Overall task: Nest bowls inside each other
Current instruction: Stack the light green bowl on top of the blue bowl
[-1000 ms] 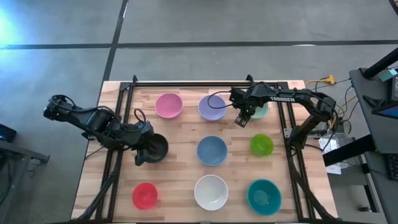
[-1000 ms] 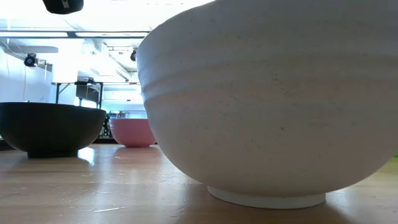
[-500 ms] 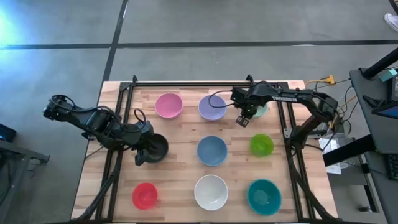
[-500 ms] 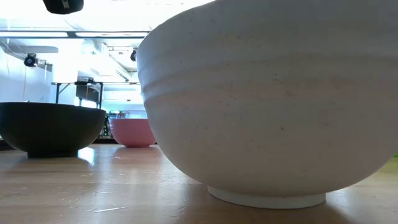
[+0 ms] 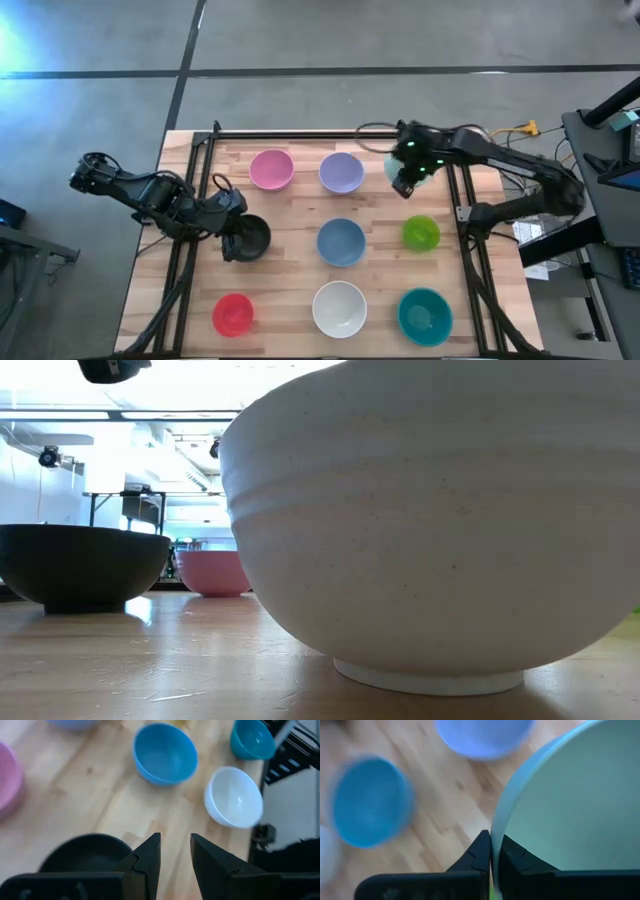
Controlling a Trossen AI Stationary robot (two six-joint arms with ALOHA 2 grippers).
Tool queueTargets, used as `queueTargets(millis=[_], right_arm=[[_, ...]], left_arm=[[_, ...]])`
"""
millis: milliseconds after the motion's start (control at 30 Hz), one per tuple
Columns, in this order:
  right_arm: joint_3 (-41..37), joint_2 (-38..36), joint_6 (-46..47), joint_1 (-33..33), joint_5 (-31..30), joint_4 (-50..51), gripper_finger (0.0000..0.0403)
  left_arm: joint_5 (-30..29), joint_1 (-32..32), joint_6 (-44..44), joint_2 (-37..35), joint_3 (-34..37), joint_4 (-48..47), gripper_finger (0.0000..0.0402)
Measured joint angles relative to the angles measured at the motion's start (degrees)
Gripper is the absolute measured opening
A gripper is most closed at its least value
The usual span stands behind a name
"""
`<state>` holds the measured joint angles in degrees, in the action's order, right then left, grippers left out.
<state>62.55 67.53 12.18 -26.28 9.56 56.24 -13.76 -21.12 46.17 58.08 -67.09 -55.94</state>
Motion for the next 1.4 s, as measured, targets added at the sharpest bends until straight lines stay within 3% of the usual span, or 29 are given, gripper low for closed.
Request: queueTargets(millis=[200,367,533,667,933,1067,1200,1300,1400], right_arm=[[-2.07,-12.93,4.02,2.72,4.74,-10.79,0.0009],[-6.82,-21.0,4.96,7.77,9.32,-27.82,0.0009],[-12.67,-24.17,8.15,14.08,10.58,-43.74,0.0009],[-16.53,-23.02,10.8,19.98,10.68,-53.01,0.0009],[-15.19,-9.39,10.08,33.1,10.85,-56.97,0.0009],[-8.39,0.77,11.16,38.39,4.66,-60.78,0.0009],[1.13,11.72,10.12,41.09,3.34,-60.39,0.0009],[9.58,18.9,10.07,42.36,2.38,-53.47,0.0009],[18.88,25.37,7.16,43.48,-0.85,-40.13,0.0009]], left_arm=[[-6.0,0.04,-1.83,0.8,0.22,0.04,0.009],[-6.27,0.04,-4.21,3.22,0.66,0.06,0.009],[-5.64,0.03,0.97,7.62,0.63,0.34,0.009],[-1.89,0.02,1.78,10.91,0.63,1.85,0.009],[5.77,0.0,-11.67,13.12,0.63,1.51,0.009],[6.73,-0.44,-16.14,9.58,0.72,1.24,0.009],[6.09,-0.85,-18.89,4.13,0.81,0.86,0.009],[5.7,-1.1,-19.96,-0.03,0.91,0.8,0.009],[5.59,-1.14,-20.02,-3.47,0.98,-0.97,0.009]])
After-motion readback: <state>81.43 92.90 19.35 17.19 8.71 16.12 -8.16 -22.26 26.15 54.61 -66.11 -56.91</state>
